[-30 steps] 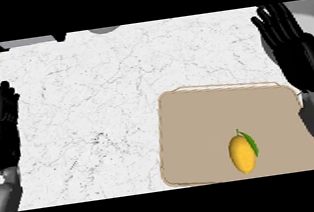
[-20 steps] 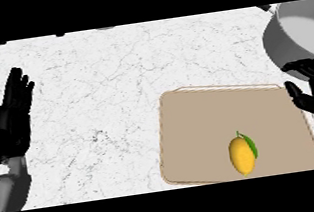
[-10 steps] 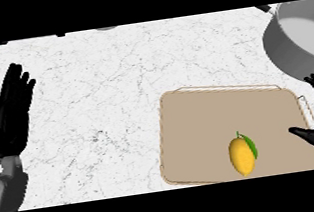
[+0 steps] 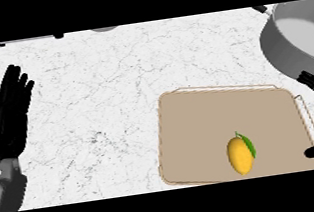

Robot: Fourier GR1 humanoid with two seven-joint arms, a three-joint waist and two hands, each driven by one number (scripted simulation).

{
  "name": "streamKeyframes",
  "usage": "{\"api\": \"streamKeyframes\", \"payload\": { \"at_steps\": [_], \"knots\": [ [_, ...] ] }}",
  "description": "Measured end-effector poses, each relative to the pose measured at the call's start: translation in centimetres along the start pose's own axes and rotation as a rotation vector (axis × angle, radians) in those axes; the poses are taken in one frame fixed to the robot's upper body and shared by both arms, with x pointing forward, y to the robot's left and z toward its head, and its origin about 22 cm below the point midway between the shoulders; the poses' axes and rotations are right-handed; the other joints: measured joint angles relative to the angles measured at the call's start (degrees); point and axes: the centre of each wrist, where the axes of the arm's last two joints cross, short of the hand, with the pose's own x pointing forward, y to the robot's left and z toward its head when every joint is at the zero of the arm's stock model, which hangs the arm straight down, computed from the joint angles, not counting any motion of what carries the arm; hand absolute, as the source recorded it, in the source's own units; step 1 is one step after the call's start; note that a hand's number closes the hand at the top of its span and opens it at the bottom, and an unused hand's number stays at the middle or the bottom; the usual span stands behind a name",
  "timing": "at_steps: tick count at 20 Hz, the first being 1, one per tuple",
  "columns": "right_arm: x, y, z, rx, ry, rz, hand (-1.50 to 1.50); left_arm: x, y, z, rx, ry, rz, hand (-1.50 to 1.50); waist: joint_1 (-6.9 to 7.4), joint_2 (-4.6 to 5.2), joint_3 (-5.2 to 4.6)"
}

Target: Pick the lemon from the tray and place it in the pot

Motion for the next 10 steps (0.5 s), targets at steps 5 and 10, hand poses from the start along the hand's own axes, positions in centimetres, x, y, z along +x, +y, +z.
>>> {"api": "streamKeyframes", "payload": {
  "at_steps": [5,10],
  "knots": [
    [2.1,1.9,-1.1,0.213,0.051,0.091,-1.5,-0.1,-0.2,0.0,0.005,-0.001,-0.003,0.0,-0.3,-0.01,-0.03],
    [4.4,4.3,-1.4,0.314,0.101,0.116,-1.5,-0.3,-0.5,0.2,0.0,0.003,-0.003,0.0,-0.38,0.04,-0.01]
  ]
}}
